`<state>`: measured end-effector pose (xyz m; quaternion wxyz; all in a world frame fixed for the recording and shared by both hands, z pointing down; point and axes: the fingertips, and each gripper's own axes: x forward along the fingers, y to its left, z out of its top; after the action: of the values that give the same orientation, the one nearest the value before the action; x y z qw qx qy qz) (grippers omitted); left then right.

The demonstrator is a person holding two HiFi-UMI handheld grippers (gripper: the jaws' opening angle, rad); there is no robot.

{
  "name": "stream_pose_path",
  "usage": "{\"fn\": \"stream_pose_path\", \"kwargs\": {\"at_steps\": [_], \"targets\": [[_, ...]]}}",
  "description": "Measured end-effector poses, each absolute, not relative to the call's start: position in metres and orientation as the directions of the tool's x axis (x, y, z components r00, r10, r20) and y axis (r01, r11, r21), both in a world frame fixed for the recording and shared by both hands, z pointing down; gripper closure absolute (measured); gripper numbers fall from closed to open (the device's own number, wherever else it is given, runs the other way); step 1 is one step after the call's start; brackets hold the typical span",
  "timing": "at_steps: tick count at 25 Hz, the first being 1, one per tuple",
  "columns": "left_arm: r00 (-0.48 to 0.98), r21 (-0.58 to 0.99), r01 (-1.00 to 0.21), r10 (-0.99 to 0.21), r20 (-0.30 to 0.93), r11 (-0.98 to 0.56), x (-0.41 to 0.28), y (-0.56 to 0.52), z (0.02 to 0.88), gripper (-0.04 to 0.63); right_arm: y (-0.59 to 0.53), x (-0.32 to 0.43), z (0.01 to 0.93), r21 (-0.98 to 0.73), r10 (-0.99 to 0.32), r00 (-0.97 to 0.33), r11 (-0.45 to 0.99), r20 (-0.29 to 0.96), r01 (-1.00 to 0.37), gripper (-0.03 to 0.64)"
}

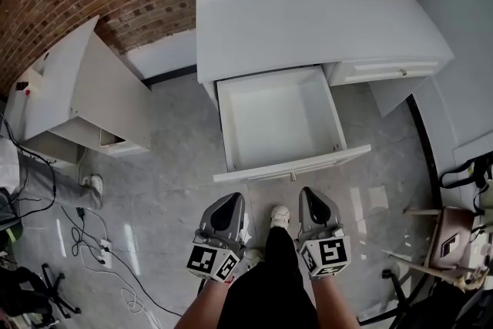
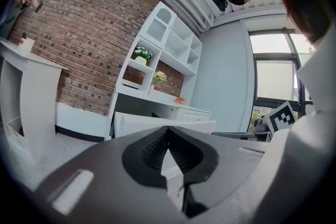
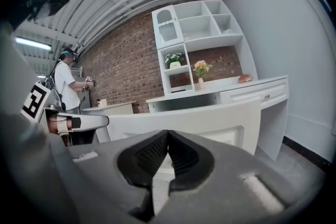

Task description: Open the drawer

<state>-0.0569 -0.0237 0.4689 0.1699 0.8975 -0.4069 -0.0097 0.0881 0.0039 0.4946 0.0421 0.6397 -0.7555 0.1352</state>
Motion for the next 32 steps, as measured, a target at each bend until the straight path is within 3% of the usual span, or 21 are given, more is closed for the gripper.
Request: {"fn": "stream_pose_path", "kwargs": {"at_steps": [17,32], "targets": [[0.733,0.291,-0.666,-0.676,0.079,-0.687,-0.047,-0.013,0.384,0.594,0.017,0.075,0.386,-0.13,-0.928,-0.326,0.306,0.181,-0.943,0.615],[0.731,0.281,-0.663,-0.68,0.047,-0.694,-0.072,-0.007,0.305,0.594,0.038,0.092,0.287,-0.121,-0.949,-0.295,0.282,0.106,-0.952,0.615]]}}
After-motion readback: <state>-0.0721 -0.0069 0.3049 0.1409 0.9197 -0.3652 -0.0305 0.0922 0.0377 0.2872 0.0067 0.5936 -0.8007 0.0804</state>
